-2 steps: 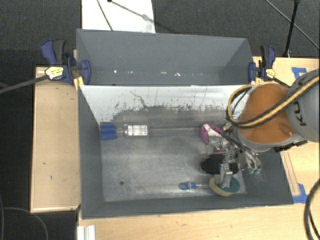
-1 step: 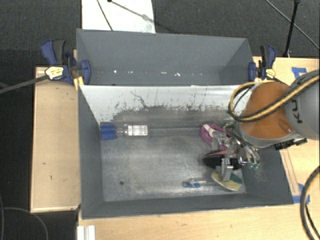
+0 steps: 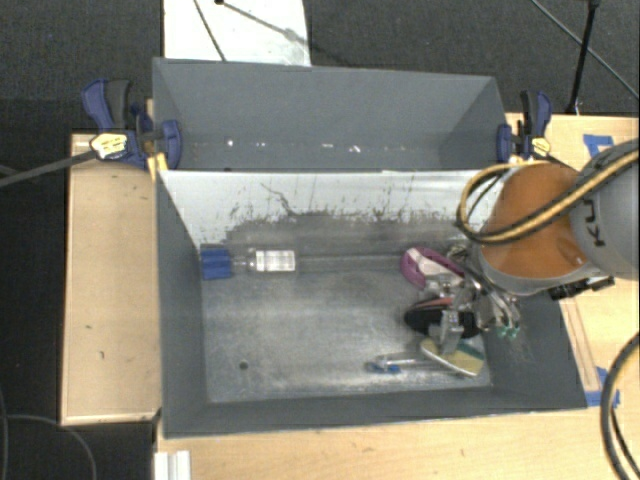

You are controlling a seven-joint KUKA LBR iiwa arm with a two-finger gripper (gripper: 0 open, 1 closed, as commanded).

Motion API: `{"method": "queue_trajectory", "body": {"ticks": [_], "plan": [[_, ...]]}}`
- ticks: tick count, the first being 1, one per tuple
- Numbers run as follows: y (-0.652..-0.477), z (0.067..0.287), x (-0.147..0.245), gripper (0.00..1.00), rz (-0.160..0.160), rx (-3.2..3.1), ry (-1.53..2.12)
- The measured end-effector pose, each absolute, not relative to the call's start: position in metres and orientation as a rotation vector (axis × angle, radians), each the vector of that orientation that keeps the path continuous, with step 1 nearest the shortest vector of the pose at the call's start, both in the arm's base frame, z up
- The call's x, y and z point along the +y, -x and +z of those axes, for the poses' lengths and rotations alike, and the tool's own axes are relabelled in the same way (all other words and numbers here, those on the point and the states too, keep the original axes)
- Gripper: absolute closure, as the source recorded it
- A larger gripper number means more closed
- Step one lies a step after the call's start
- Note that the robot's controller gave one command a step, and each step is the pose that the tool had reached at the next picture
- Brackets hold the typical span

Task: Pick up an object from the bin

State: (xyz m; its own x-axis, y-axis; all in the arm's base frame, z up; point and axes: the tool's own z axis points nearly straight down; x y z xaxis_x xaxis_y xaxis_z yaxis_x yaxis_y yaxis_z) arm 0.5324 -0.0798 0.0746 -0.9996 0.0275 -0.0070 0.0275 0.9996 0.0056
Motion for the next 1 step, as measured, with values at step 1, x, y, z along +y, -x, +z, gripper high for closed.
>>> {"method": "queue_trajectory", "body": {"ticks": [1], "plan": [[-0.485, 0.2076, -0.0816, 1.0, -0.001, 3.133, -0.064]]}}
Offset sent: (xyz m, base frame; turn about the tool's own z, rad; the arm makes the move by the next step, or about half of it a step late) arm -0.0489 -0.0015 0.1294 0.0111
